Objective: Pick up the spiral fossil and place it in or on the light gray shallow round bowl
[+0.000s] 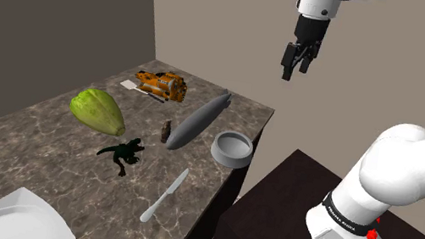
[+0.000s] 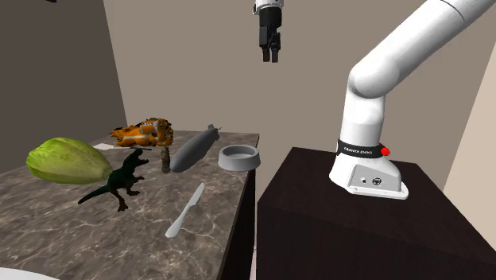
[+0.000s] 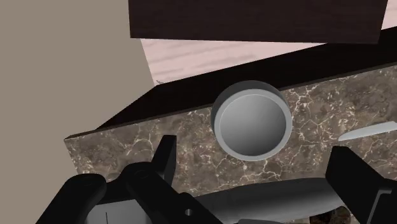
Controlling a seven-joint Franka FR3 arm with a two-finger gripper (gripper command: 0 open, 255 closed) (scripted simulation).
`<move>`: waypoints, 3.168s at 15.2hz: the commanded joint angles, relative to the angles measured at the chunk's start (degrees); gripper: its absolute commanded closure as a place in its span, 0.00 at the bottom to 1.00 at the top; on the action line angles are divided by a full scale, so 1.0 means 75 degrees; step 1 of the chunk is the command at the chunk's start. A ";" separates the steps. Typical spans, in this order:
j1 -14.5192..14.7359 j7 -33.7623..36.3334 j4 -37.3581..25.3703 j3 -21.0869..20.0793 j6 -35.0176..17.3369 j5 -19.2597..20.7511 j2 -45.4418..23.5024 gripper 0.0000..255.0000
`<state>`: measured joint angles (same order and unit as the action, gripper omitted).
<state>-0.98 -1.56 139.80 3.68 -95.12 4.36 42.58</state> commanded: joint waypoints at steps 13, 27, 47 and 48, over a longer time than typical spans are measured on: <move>0.0464 0.1171 -0.0237 -0.0837 -0.2627 -0.0484 -0.2742 0.00; 0.0876 0.2572 -0.2413 -0.1491 -0.4510 -0.0109 -0.6668 0.00; 0.1541 0.3512 -0.5584 -0.1394 -0.5211 0.0551 -1.0462 0.00; 0.1541 0.3512 -0.5585 -0.1394 -0.5211 0.0551 -1.0463 0.00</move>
<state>10.55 24.74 97.98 -6.79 -134.04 8.46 -35.69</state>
